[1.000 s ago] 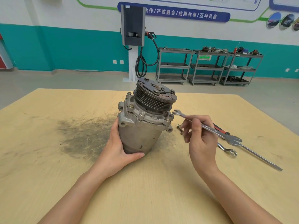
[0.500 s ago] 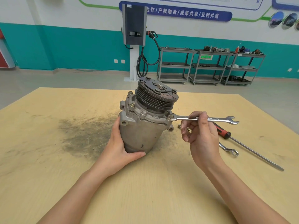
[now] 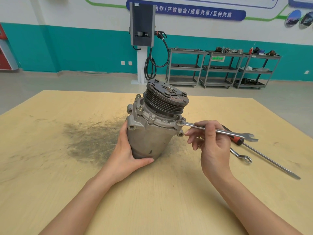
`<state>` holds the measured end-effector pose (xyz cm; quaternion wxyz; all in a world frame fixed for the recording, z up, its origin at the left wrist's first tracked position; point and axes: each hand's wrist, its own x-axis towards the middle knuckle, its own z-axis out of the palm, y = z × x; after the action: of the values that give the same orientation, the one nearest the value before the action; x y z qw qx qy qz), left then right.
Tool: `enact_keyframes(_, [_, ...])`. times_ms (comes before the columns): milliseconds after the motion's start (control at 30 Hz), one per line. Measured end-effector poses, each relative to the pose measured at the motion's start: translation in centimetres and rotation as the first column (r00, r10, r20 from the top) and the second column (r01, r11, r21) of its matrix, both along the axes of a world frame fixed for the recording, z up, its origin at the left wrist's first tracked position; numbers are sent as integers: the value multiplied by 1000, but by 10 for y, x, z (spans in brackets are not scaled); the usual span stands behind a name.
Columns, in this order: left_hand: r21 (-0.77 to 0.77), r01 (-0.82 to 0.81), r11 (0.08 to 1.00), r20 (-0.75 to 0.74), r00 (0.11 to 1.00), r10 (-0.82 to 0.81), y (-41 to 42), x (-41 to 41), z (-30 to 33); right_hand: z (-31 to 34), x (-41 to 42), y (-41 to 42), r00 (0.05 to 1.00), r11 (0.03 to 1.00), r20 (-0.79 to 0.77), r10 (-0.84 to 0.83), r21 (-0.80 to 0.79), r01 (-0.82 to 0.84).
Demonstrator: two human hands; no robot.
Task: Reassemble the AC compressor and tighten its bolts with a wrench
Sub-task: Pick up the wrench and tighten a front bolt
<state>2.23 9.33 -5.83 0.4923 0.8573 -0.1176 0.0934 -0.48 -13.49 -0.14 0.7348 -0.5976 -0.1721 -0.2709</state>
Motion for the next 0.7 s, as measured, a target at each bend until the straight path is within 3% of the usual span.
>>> enact_keyframes(200, [-3,3,1000,0,1000,-3,0,0,1,-8,-10,9,942,925,285,-178,-277,258])
enact_keyframes(367, [-10,3,1000,-3,1000,-3,0,-1,1,-6,-7,7,884,832,370,-286,-361,420])
enact_keyframes(567, [-3,-9,1000,-13,1000,9,0,0,0,6,-9,6,972,973,198,-126,-164,160])
enact_keyframes(700, [5,-14,1000,-17,1000,14,0,0,0,9,-6,2,1000,1000,26,5,-17,-4])
